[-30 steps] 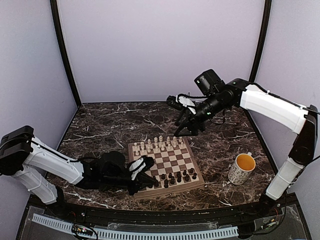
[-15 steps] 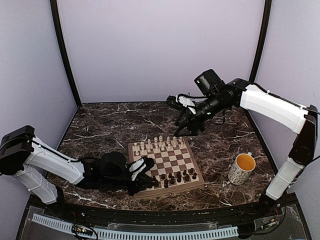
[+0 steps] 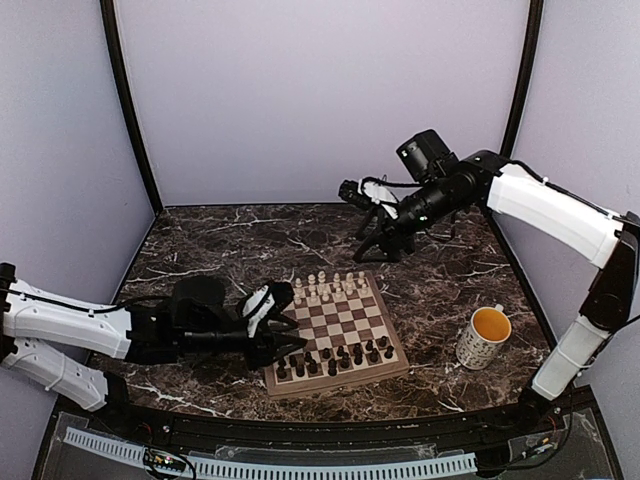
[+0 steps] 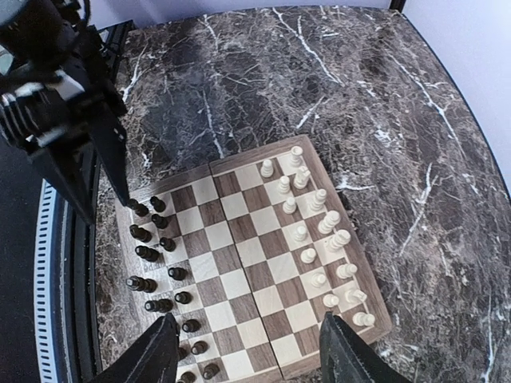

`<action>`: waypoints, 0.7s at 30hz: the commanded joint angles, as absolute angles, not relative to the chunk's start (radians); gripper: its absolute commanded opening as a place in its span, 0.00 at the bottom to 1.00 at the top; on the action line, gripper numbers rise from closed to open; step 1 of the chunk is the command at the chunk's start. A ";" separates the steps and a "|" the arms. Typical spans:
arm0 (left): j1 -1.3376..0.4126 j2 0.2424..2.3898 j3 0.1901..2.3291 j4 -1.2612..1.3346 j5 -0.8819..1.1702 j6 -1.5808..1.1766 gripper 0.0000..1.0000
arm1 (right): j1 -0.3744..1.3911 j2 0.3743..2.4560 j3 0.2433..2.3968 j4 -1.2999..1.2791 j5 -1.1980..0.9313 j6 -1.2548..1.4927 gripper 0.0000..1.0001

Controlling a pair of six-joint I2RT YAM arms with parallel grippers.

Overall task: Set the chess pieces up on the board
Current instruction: Place the knight at g8, then reset both arms

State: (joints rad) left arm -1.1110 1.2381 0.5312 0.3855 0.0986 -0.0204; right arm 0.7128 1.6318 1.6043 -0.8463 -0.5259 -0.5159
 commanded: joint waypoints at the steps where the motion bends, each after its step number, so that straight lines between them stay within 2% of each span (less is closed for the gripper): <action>1: -1.117 1.108 0.655 0.166 -0.104 0.044 0.54 | 0.590 1.550 1.609 -0.792 -0.513 -0.476 0.62; 2: -1.114 1.084 0.679 0.149 -0.145 0.046 0.68 | 0.554 1.539 1.599 -0.771 -0.519 -0.451 0.63; 3: -1.111 1.075 0.694 0.109 -0.233 0.049 0.75 | 0.514 1.530 1.589 -0.746 -0.519 -0.427 0.70; 4: -1.096 1.062 0.729 0.088 -0.272 0.052 0.87 | 0.481 1.519 1.578 -0.720 -0.499 -0.404 0.95; 6: -1.052 1.053 0.793 0.025 -0.354 0.057 0.97 | 0.426 1.495 1.555 -0.662 -0.416 -0.351 0.99; 10: -0.901 1.065 0.922 -0.110 -0.396 0.022 0.99 | 0.341 1.447 1.481 -0.502 -0.198 -0.219 0.99; 11: -0.873 1.071 0.958 -0.122 -0.402 0.020 0.99 | 0.333 1.439 1.453 -0.447 -0.064 -0.176 0.98; 15: -0.770 1.145 1.047 -0.140 -0.493 0.063 0.99 | 0.319 1.419 1.369 -0.322 0.243 -0.074 0.98; 17: -0.717 1.207 1.091 -0.143 -0.519 0.074 0.99 | 0.306 1.409 1.341 -0.294 0.265 -0.061 0.99; 21: -0.684 1.274 1.118 -0.127 -0.499 0.093 0.99 | 0.298 1.406 1.327 -0.310 0.177 -0.084 0.98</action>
